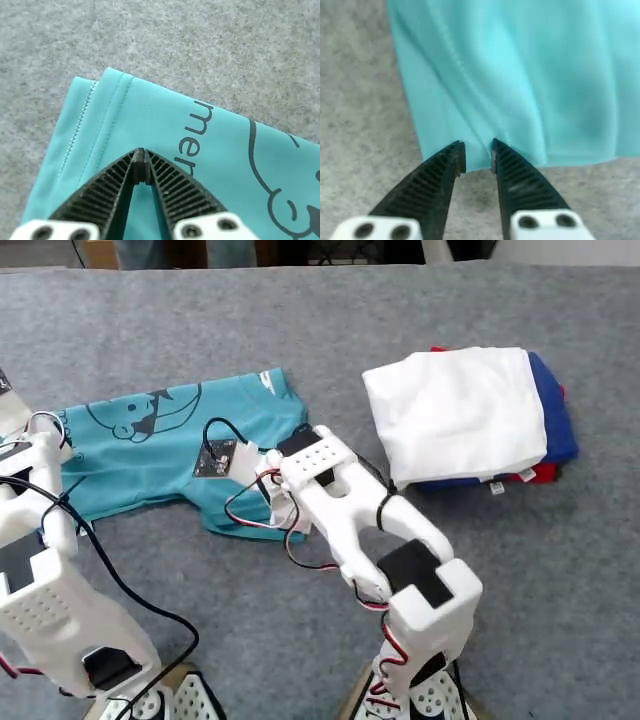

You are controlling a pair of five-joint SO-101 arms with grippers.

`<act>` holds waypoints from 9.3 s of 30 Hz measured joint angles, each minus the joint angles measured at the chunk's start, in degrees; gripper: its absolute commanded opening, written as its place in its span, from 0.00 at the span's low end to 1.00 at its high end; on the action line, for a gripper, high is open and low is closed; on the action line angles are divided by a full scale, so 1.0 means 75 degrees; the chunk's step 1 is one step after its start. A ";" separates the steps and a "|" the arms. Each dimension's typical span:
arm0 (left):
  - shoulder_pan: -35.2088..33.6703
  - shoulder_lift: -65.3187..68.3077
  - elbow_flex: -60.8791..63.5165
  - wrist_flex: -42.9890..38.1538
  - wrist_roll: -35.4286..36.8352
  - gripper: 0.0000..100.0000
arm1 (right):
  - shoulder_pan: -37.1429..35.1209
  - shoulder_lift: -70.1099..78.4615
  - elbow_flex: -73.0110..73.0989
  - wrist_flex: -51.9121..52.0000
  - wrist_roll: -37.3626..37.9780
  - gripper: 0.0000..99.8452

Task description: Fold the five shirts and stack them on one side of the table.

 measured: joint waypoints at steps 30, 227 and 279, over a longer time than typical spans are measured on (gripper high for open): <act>0.0105 0.0000 0.0000 0.0000 0.0000 0.03 | 0.0211 0.0164 -0.2180 0.2450 -0.0211 0.01; 0.0211 0.4982 -1.1651 1.1007 -0.1817 0.03 | 0.0750 0.4982 -1.4699 0.5181 -0.2344 0.01; 0.3223 0.3388 -1.3714 1.1018 0.2684 0.05 | 0.2086 0.4407 -1.3421 0.3938 -0.4337 0.06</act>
